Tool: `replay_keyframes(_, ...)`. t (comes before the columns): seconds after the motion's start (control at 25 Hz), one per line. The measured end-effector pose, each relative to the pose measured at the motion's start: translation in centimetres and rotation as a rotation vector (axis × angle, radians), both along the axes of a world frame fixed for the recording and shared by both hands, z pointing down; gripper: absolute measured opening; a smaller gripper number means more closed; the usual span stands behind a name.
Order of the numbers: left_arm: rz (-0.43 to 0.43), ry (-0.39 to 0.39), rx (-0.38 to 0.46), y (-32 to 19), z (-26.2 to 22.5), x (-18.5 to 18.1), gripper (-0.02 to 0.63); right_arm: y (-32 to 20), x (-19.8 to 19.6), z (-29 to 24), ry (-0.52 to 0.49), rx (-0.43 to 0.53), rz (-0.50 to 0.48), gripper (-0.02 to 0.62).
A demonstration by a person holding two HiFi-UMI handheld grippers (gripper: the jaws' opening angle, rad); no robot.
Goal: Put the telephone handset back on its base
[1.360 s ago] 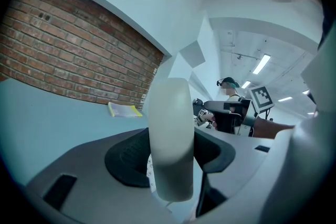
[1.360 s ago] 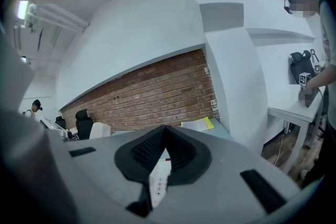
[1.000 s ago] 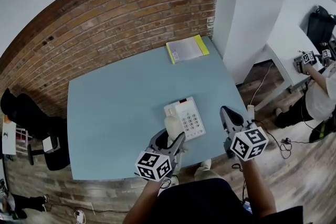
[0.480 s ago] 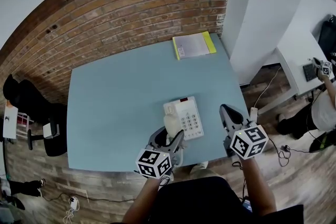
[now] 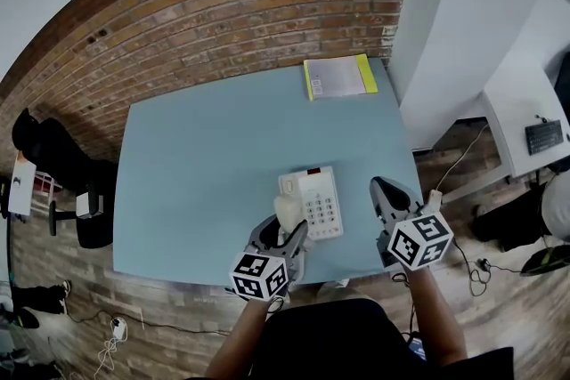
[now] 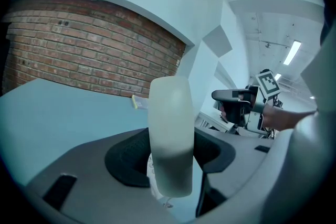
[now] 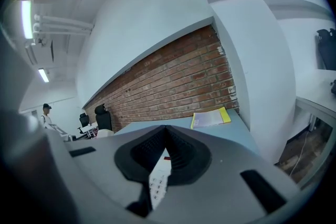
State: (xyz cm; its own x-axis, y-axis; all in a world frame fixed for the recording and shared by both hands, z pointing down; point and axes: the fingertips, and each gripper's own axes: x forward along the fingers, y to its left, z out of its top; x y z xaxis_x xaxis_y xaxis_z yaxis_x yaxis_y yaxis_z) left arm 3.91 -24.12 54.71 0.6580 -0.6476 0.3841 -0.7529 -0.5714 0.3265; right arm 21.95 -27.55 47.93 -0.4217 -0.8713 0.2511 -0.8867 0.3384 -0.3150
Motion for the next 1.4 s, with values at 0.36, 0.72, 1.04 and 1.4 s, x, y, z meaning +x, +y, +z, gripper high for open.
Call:
replay_keyframes(0.36, -0.065, -0.043, -0.015, -1.1, 1.6, -0.8, 0.235, -1.2, -0.7, 0.8, -0.007, -0.016, -0.062, 0.012)
replay_keyframes(0.72, -0.095, -0.069, -0.06, -2.0, 3.7, -1.5, 0.235, -1.7, -0.8, 1.7, -0.015, -0.035, -0.085, 0.012)
replay_keyframes(1.04, -0.082, -0.099, -0.088, -2.6, 5.0, -1.3, 0.235, -1.4, -0.6, 2.9, -0.012, -0.069, -0.083, 0.012)
replay_keyframes(1.4, -0.077, -0.129, -0.128, -3.5, 7.3, -1.2, 0.235, -1.3, -0.8, 3.5, -0.011, -0.084, -0.085, 0.012)
